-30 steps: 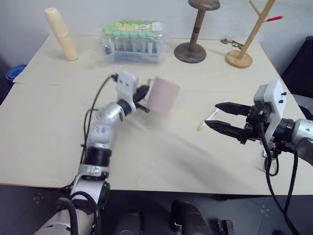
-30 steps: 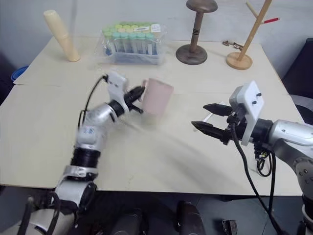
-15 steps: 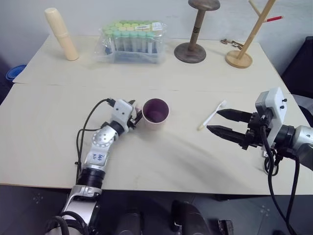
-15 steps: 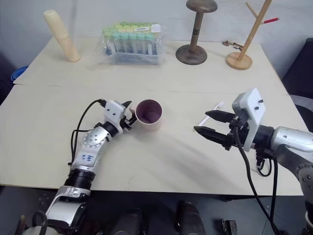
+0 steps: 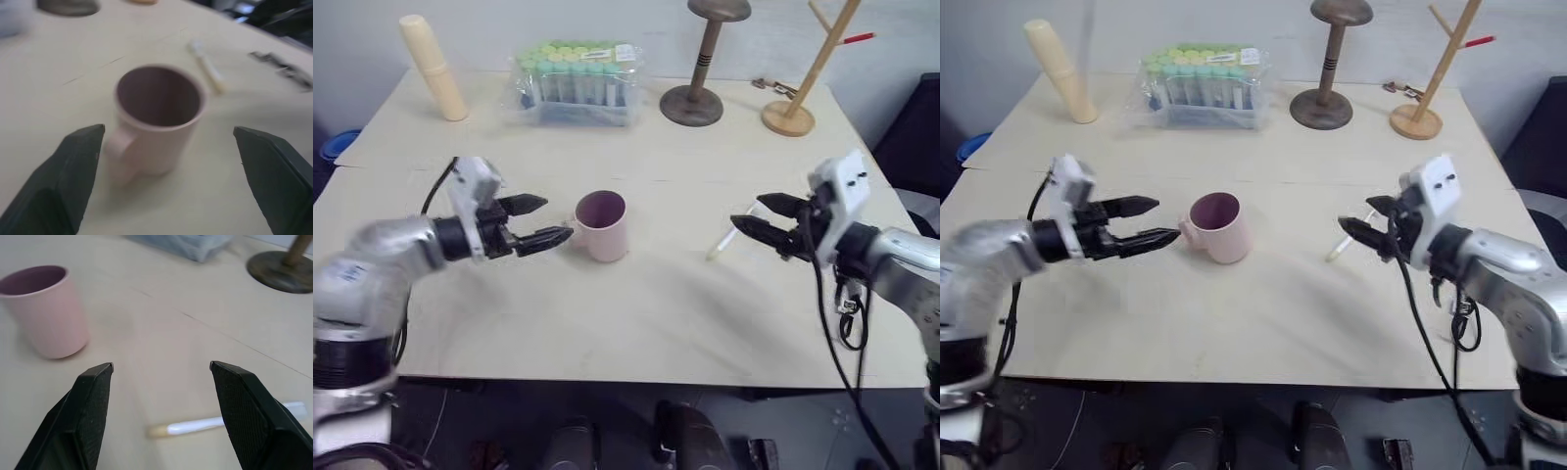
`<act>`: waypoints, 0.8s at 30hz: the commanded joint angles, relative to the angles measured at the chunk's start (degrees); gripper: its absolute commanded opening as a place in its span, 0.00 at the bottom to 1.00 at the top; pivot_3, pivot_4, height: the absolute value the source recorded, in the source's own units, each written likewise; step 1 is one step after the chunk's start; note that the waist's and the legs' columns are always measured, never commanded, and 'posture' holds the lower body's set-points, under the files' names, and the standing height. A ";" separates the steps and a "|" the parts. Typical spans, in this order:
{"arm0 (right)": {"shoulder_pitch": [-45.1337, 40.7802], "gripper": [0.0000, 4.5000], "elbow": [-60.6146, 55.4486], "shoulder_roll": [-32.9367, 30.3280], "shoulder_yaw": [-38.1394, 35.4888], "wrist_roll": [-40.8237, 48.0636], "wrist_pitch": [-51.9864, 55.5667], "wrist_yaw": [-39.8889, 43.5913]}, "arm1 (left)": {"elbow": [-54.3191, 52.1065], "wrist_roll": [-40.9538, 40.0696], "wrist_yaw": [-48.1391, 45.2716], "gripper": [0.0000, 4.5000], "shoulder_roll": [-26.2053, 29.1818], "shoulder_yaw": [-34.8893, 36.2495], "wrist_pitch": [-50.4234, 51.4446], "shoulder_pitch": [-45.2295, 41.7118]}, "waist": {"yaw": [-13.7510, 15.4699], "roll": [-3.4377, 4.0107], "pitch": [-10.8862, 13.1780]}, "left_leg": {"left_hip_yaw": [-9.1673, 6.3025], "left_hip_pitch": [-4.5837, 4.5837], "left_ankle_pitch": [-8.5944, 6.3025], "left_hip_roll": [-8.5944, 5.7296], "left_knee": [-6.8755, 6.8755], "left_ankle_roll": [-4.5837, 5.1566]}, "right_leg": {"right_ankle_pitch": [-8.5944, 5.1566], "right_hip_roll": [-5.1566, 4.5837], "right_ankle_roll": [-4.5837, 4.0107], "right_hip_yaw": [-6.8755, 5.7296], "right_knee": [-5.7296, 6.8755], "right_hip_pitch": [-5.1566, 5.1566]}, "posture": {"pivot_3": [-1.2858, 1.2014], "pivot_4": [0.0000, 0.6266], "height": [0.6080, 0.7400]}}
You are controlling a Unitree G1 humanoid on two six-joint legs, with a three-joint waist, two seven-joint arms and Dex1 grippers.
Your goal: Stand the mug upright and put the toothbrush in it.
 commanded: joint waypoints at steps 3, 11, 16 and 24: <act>-8.83 0.73 17.00 11.38 -0.74 -7.82 4.44 -14.73 | 0.36 -6.47 -14.05 0.99 7.82 -3.21 2.96 -9.60 | -0.31 0.16 -0.05 | 0.02 0.05 0.02 -0.07 -0.14 -0.03 | -0.01 0.01 -0.02 -0.01 -0.03 0.00 | 0.52 0.24 1.00; -20.45 0.73 42.11 20.94 -2.99 -14.41 -0.53 -19.57 | 7.25 4.42 -19.78 0.99 5.11 -14.10 -7.05 -20.01 | -2.53 0.23 -0.03 | 0.03 0.05 0.05 -0.07 -0.24 -0.09 | -0.02 0.11 -0.03 -0.01 -0.03 -0.01 | 0.52 0.24 1.00; -23.57 0.53 47.94 24.48 -4.55 -15.10 -2.44 -19.28 | 7.97 6.00 -21.02 1.00 3.99 -14.84 -8.54 -20.78 | -3.89 0.23 -0.03 | 0.00 0.07 0.08 -0.02 -0.37 -0.13 | -0.07 0.13 -0.12 -0.04 -0.03 -0.04 | 0.52 0.24 1.00; -22.39 0.00 45.54 25.29 -4.23 -17.23 -1.62 -18.68 | 8.69 7.51 -21.67 1.00 3.77 -14.45 -9.19 -20.31 | -4.35 0.24 -0.04 | -0.05 0.08 0.08 0.03 -0.38 -0.14 | -0.08 0.13 -0.14 -0.01 -0.01 -0.06 | 0.52 0.24 1.00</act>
